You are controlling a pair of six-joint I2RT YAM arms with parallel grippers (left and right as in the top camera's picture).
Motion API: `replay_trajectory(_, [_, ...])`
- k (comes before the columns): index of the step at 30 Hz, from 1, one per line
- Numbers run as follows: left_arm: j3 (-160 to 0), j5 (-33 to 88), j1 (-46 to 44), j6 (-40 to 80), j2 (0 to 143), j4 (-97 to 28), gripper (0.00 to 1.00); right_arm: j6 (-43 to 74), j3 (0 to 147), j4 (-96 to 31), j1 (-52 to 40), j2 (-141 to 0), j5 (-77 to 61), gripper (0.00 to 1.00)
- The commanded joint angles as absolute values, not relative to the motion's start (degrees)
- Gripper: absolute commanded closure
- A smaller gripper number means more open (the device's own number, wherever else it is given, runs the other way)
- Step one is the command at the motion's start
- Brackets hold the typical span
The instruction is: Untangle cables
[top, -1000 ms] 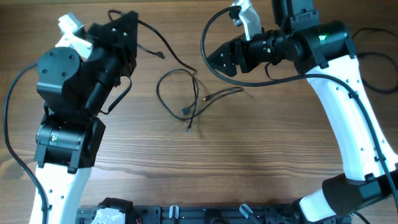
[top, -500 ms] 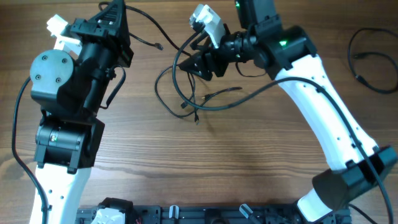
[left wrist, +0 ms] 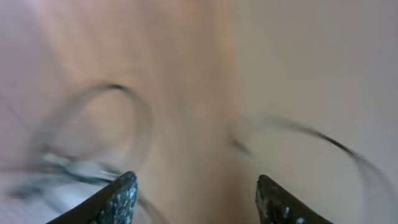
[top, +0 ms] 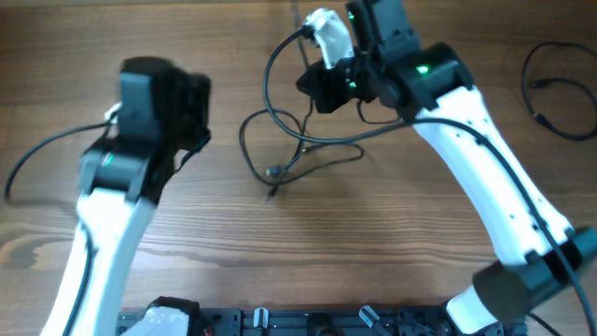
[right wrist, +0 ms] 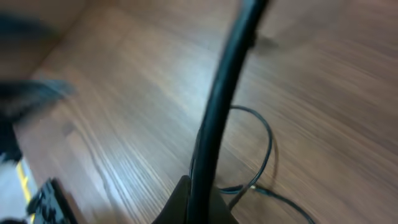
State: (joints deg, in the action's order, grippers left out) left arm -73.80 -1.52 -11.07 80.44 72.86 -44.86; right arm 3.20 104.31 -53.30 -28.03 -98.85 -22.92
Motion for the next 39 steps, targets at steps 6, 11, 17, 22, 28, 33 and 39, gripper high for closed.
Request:
replay_trajectory(6, [-73.38, 18.94, -11.79, 43.57, 94.87, -50.46, 0.42, 10.02, 104.57, -51.03, -28.16, -95.35, -14.57, 0.96])
replay_trajectory(11, [-73.12, 23.68, -11.88, 40.58, 102.04, -50.19, 0.48, 14.04, 104.55, -41.58, -28.16, -95.35, -11.55, 0.96])
replay_trajectory(17, [-73.12, 32.14, -11.88, 37.67, 102.87, -50.22, 0.47, 15.20, 104.55, -29.36, -28.25, -101.08, -5.67, 0.96])
replay_trajectory(22, [-73.14, 32.38, -11.88, 37.71, 102.87, -49.98, 0.47, 12.01, 104.55, -27.90, -28.69, -110.39, -9.23, 0.96])
replay_trajectory(28, [-73.14, 32.36, -11.88, 37.71, 102.87, -49.95, 0.47, 3.46, 104.55, -15.22, -28.71, -113.49, -9.91, 0.96])
replay_trajectory(33, [-73.14, 32.34, -11.88, 37.76, 102.87, -49.71, 0.47, -9.26, 104.55, 0.91, -28.71, -112.03, -9.89, 0.96])
replay_trajectory(39, [-73.14, 32.34, -11.84, 37.76, 102.87, -49.47, 0.47, -19.38, 104.55, 3.86, -29.54, -107.24, -9.06, 0.96])
